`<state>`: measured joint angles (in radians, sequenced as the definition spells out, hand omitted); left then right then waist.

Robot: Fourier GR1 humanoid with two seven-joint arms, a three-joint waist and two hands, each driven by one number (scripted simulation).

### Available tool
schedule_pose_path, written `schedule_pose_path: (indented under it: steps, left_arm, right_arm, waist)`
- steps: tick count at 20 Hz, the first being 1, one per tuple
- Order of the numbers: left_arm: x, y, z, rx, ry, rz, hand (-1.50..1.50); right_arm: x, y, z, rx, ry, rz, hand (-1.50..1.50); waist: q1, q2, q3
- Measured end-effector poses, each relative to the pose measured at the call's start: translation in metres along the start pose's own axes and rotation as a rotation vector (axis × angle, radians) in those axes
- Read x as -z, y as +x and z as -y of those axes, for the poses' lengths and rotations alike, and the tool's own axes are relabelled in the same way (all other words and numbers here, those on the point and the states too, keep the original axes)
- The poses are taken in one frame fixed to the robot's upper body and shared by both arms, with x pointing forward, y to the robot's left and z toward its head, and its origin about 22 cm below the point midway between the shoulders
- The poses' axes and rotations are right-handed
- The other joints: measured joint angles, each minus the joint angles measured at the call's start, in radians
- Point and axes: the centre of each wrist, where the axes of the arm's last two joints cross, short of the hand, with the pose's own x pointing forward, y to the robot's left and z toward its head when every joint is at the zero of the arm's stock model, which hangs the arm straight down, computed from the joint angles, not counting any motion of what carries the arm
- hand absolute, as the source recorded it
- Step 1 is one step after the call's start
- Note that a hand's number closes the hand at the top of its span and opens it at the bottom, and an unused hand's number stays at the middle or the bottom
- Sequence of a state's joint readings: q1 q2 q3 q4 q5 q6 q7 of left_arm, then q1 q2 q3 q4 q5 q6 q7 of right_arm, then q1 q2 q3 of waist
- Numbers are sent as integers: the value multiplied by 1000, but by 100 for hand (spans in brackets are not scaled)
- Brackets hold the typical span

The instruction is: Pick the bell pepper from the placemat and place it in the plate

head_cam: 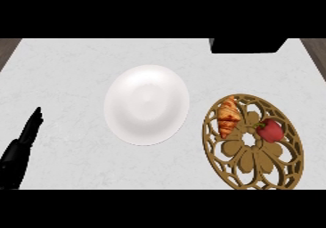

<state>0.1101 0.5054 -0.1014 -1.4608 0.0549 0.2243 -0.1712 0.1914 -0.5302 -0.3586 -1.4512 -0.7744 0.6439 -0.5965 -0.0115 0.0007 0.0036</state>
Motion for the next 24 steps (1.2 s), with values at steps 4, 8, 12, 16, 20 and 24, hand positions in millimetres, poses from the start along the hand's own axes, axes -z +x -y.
schedule_pose_path:
  steps: [4,8,12,16,20,24]
  left_arm:
    - [3,5,4,-2,-6,8,0]
    - [2,6,7,-1,-12,6,0]
    - [6,10,9,-3,-11,13,0]
    - [11,6,8,-1,-16,7,0]
    - [10,3,5,2,-21,10,0]
    - [13,9,9,-1,-25,13,0]
  right_arm:
    - [8,21,12,-199,87,-88,-150]
    - [13,24,18,-350,153,-167,-150]
    - [23,23,18,-464,236,-225,-150]
    - [34,18,16,-533,322,-276,-150]
    - [47,3,12,-600,406,-317,-150]
    - [59,-11,11,-695,506,-357,-150]
  waist:
    - [5,-1,0]
    - [14,0,-1]
    - [16,0,-1]
    - [17,1,-2]
    - [23,1,-3]
    - [27,2,-2]
